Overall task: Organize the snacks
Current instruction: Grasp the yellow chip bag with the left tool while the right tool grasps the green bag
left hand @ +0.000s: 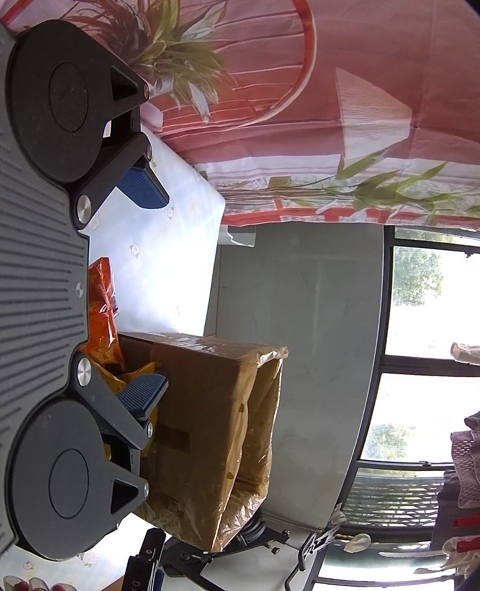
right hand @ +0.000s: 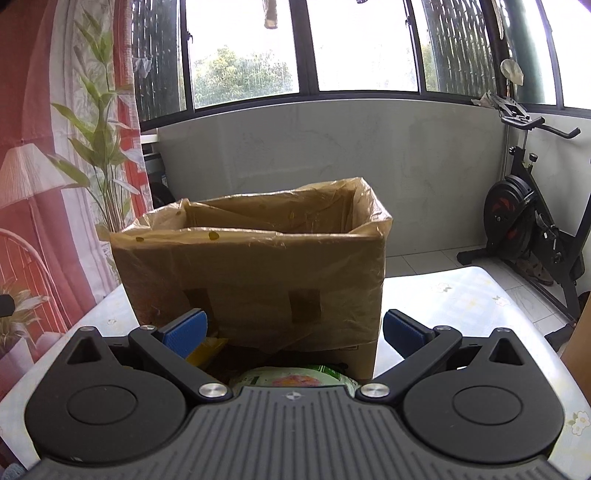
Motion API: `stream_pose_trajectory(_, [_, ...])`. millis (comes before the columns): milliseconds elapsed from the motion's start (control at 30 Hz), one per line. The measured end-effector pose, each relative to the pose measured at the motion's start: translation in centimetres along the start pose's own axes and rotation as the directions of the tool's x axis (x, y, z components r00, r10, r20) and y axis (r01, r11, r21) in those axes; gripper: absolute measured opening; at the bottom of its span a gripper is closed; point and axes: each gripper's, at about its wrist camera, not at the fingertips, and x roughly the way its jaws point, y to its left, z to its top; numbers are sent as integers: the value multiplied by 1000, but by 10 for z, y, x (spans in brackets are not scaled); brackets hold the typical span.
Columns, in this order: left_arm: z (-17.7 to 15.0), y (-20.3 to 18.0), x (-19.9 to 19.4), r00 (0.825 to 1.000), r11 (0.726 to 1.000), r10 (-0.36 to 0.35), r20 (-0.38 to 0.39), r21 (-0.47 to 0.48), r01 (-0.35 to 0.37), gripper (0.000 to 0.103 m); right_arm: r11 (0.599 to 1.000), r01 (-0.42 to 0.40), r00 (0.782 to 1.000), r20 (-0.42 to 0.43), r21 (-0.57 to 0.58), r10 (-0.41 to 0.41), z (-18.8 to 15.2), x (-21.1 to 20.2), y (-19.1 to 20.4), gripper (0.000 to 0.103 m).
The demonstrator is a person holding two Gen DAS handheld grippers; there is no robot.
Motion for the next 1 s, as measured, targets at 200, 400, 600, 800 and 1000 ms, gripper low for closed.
stream_pose_trajectory(200, [-6,-14,26,998,999,-30,-55,14,30,96,1000,-7,997,-74,12,8,-16,34,-6,103])
stream_pose_trajectory(400, [-6,-33,42,994,996,-84,-71,32,86,95,999,-33,984,-172,31,38,-33,47,-13,103])
stream_pose_trajectory(600, [-12,-62,60,981,984,-160,-107,56,166,95,993,-79,974,-203,91,96,-53,37,-28,103])
stream_pose_trajectory(800, [-17,-86,82,968,975,-196,-154,78,210,95,992,-88,976,-192,96,105,-54,33,-31,103])
stream_pose_trajectory(1000, [-22,-98,103,963,974,-190,-191,85,209,95,990,-91,976,-186,111,110,-52,35,-32,103])
